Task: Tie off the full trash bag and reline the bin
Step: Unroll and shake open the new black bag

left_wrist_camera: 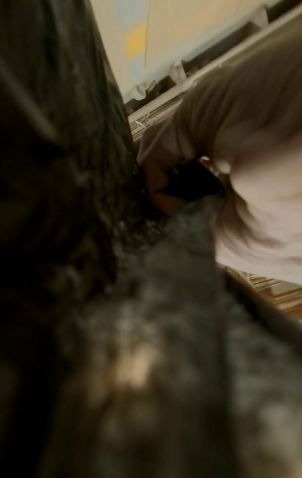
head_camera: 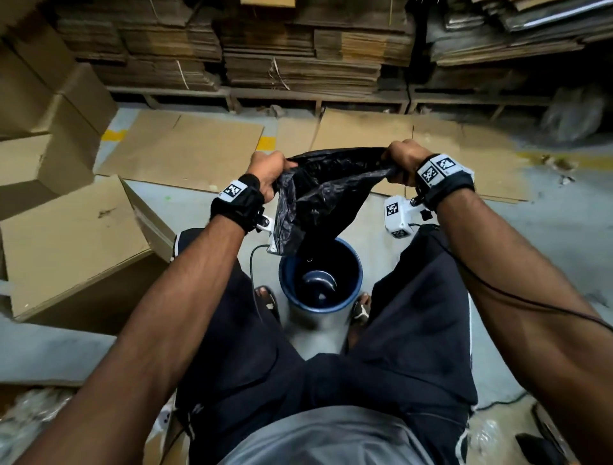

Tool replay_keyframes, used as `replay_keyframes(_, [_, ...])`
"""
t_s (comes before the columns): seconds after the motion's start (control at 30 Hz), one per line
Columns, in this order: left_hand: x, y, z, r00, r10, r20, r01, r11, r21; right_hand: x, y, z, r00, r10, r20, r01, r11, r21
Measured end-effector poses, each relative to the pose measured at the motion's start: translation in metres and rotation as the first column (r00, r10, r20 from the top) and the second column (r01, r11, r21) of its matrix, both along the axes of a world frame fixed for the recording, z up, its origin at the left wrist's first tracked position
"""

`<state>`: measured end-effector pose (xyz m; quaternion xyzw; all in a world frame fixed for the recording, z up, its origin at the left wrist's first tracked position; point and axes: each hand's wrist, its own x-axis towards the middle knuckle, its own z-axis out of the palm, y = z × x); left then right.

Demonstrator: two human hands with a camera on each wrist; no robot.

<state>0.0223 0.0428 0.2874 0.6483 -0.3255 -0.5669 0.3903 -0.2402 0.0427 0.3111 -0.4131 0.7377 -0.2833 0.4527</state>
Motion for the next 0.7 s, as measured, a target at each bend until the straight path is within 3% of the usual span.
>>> replay_keyframes(0.23, [-0.005,0.005,0.003,0.996,0.054,-0.077,-0.05,0.997,0.053,0.001,-0.003,0.014,0.996,0.018,-0.082,-0.02,0.999,-0.031])
replay_keyframes(0.33, [-0.006,0.006,0.005,0.991,-0.004,-0.136,0.018,0.995,0.099,-0.001,-0.006,0.022,0.974,0.12,-0.192,-0.126,0.992,-0.022])
replay_keyframes(0.4, [-0.008,0.002,0.01,0.986,0.003,-0.167,0.009,0.997,0.072,-0.002,-0.005,0.032,0.981,0.116,-0.159,-0.128,0.989,-0.07])
replay_keyframes(0.5, [-0.008,-0.004,-0.005,0.998,0.054,-0.031,-0.055,0.998,-0.028,0.0,0.003,0.032,0.897,0.205,-0.392,-0.239,0.97,-0.039])
replay_keyframes(0.53, [-0.007,-0.004,-0.02,0.998,0.04,0.046,-0.039,0.999,-0.027,0.002,0.007,0.023,0.85,0.225,-0.476,-0.27,0.962,-0.028])
replay_keyframes(0.57, [-0.007,-0.001,-0.036,0.988,-0.023,0.156,0.027,0.999,-0.023,0.006,0.013,0.014,0.852,0.216,-0.476,-0.251,0.968,-0.01])
replay_keyframes(0.63, [-0.01,0.019,-0.06,0.888,-0.205,0.411,0.229,0.973,-0.011,0.013,0.019,-0.016,0.871,0.124,-0.475,-0.166,0.985,-0.047])
replay_keyframes(0.7, [-0.011,0.035,-0.074,0.757,-0.227,0.612,0.357,0.929,-0.097,0.015,0.018,-0.041,0.902,0.03,-0.431,-0.117,0.977,-0.178])
